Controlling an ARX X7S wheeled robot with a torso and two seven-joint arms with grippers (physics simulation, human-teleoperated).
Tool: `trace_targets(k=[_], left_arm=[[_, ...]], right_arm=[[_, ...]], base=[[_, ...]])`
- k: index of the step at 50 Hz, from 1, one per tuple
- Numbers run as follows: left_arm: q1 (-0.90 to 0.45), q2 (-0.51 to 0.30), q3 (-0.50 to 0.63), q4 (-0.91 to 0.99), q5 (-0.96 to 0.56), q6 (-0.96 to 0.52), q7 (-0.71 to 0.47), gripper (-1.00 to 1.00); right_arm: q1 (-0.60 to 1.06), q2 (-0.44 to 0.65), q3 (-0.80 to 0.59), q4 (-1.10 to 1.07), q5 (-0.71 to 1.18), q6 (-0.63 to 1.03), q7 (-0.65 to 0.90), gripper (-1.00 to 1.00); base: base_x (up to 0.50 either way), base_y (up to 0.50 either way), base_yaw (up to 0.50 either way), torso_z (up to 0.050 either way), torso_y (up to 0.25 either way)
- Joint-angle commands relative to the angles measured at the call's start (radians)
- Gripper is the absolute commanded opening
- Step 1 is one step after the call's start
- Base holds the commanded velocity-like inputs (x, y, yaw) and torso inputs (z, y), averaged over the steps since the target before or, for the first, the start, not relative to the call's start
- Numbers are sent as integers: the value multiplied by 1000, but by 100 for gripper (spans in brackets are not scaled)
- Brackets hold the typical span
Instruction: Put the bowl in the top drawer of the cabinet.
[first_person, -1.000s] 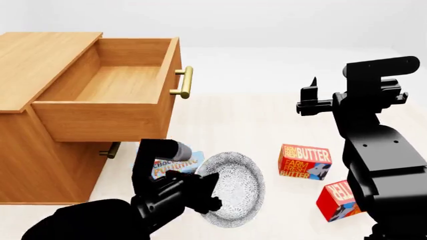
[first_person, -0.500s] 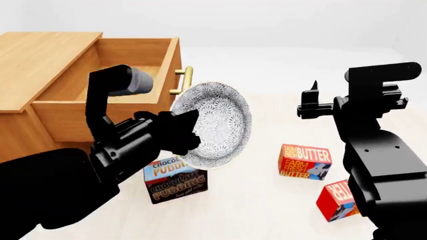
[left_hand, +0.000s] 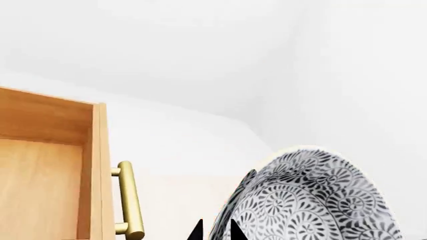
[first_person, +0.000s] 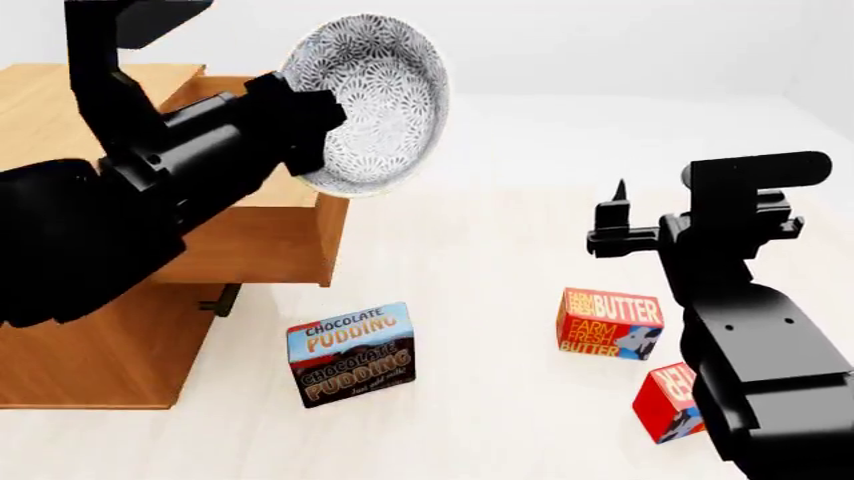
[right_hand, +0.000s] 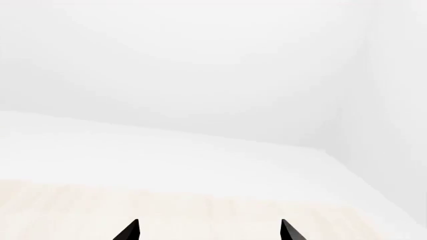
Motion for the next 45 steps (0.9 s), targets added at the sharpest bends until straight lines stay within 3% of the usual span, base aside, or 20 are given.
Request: trace_targets(k=[1, 15, 28, 45], left_arm=[[-129, 56, 25, -252, 18, -18, -49, -100], [-278, 154, 97, -558, 115, -59, -66, -100], [-290, 246, 111, -828, 122, -20, -57, -100], [-273, 292, 134, -974, 158, 19, -48, -100]], right_arm=[[-41, 4, -14, -59, -4, -3, 9, 100], [-96, 32, -46, -150, -30, -13, 20, 100], [-104, 49, -63, -200, -35, 6, 20, 100], [-116, 58, -45, -205, -27, 7, 26, 100]], base=[[0, 0, 0, 0, 0], [0, 0, 0, 0, 0], [0, 0, 0, 0, 1], [0, 0, 0, 0, 1]])
